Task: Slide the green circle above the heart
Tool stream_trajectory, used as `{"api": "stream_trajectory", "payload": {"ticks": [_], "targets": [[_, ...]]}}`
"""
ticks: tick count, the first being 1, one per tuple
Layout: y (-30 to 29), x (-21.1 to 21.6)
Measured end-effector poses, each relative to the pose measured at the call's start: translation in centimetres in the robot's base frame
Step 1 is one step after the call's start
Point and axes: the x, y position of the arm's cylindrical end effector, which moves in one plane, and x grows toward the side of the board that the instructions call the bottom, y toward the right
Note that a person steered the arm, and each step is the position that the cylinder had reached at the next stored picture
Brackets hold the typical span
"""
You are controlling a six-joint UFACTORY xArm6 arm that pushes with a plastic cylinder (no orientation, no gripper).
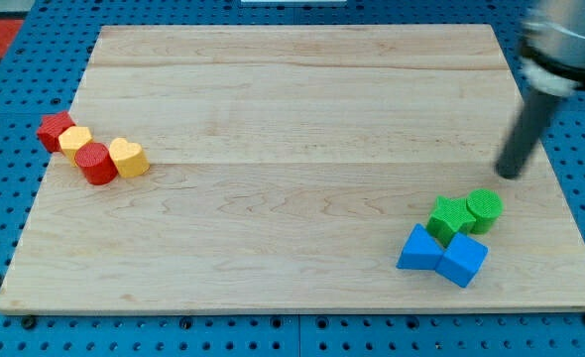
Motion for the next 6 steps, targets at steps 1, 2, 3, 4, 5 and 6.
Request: {"api": "stream_trajectory", "payload": {"ticks": [1, 2, 3, 4, 5, 6], "targets": [[1.7, 3.9], [-5.0, 4.3], [-13.2, 2.4], [-20.1, -0.3], [-25.2, -2.3], [-20.6, -2.3]]}}
